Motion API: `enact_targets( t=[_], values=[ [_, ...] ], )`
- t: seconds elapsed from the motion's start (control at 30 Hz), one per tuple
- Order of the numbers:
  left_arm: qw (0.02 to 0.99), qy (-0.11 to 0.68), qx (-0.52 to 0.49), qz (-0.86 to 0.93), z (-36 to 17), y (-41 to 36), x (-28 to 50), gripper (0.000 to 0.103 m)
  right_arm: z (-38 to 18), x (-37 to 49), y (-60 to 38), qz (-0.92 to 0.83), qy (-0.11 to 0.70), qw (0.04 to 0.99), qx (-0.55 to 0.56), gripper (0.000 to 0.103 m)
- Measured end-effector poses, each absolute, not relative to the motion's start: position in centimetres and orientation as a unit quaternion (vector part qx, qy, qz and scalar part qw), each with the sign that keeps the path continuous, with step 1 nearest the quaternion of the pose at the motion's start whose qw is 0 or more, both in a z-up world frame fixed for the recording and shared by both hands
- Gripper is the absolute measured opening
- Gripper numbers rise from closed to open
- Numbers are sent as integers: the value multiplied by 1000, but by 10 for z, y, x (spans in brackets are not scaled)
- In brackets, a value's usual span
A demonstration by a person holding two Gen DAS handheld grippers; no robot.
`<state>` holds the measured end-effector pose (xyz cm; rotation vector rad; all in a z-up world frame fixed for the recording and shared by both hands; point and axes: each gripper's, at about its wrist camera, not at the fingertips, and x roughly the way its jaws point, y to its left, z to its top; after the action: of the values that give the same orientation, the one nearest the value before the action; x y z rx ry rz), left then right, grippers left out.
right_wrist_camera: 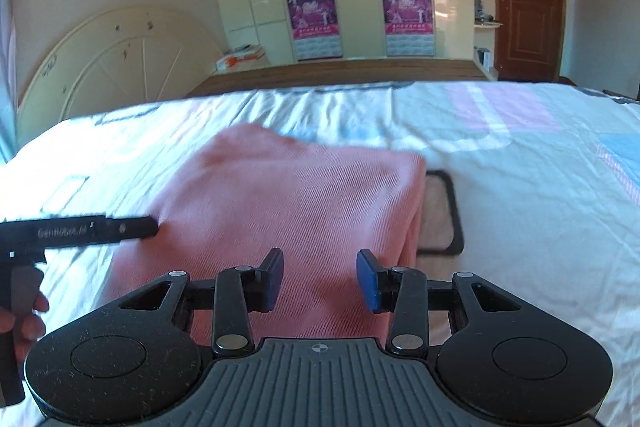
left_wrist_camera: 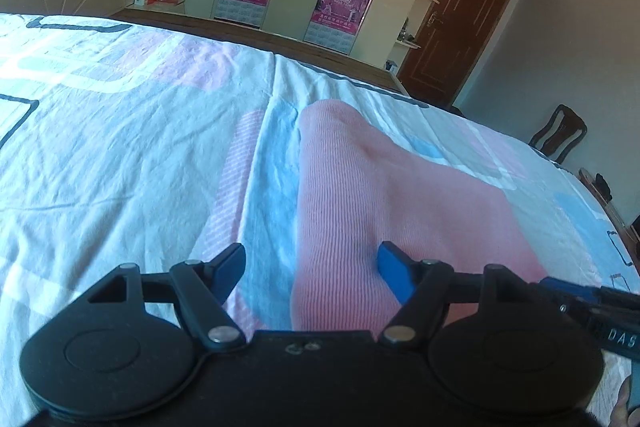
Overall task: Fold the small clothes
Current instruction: 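Grip the folded edge again with the right tool and straighten it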
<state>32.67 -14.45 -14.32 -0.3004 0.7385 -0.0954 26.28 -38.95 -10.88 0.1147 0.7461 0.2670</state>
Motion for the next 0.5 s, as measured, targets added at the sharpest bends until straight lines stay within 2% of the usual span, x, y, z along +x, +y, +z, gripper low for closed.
enact_targets(
  t=[0.07, 0.1, 0.17, 0.5],
  values=[
    [920, 362, -145, -43, -146, -146, 327, 74, -121, 261, -389, 115, 374, 919, 43, 40],
    [920, 364, -138, -45, -148, -149, 328, 75, -128, 262, -391, 107, 379, 918, 35, 29],
    [925, 360, -117, -43, -146, -154, 328, 75, -137, 266, -400, 95, 385, 917, 44, 19],
    [927, 363, -78, -49, -126, -163, 298, 73, -112, 240, -392, 109, 375, 919, 43, 21]
  ],
)
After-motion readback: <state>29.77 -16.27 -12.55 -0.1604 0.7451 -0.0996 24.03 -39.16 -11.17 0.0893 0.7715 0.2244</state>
